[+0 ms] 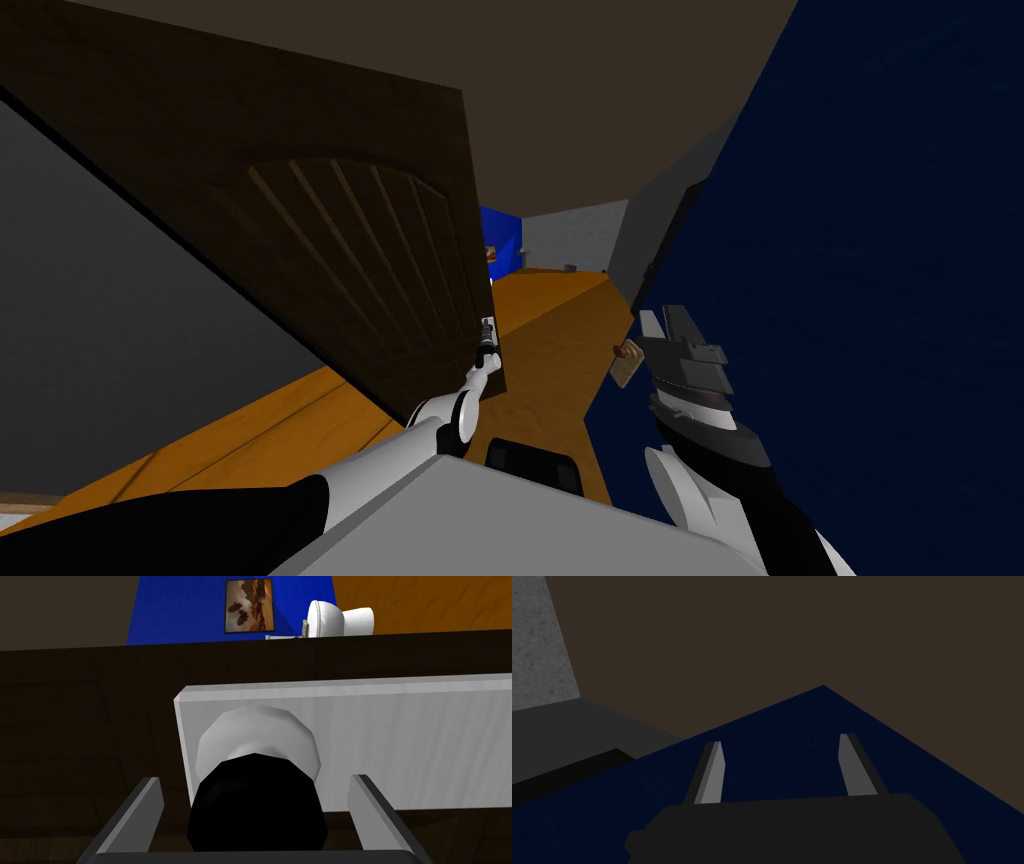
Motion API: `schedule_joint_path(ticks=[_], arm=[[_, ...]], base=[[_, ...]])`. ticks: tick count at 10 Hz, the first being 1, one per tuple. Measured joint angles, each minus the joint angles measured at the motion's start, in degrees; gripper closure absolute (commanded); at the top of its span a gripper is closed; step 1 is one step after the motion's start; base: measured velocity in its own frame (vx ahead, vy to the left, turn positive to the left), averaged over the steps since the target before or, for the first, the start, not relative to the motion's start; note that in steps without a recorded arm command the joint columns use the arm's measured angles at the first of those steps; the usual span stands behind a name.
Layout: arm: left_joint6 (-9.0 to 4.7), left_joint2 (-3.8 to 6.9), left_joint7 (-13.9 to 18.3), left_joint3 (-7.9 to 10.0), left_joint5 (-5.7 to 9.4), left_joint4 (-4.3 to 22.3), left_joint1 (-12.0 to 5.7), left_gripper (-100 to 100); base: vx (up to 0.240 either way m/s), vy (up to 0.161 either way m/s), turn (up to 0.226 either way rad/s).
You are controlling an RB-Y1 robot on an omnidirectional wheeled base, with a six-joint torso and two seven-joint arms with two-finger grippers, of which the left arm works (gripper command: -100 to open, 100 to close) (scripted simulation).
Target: Push the door open
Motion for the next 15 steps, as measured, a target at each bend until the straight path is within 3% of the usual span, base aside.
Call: schedule_joint_path(ticks=[6, 7, 8, 9, 10, 13, 14, 15], arm=[[0.03, 0.00, -0.03, -0.03, -0.01, 0.25, 0.04, 100], [-0.94, 1.42, -0.16, 0.69, 0.50, 3.43, -1.20, 100], [1.30, 0.22, -1.46, 1.27, 0.70, -1.88, 1.27, 100], [1.35, 0.59, -1.65, 1.20, 0.67, -1.81, 1.07, 100], [-0.15, 1.36, -1.35, 1.27, 0.74, 0.42, -0.23, 100], [-2.10, 2.55, -3.15, 3.64, 2.06, 3.29, -1.84, 100], [-3.70, 3.67, -2.86, 3.67, 2.10, 5.96, -3.18, 100], [-1.13, 1.89, -3.69, 3.80, 2.00, -0.73, 0.33, 100]], base=[[0.011, 0.002, -0.005], [0.152, 0.013, 0.014], [0.093, 0.013, 0.030], [0.038, 0.005, 0.013], [0.137, 0.013, 0.018], [0.139, 0.002, 0.038], [0.014, 0.027, 0.029], [0.117, 0.043, 0.107]])
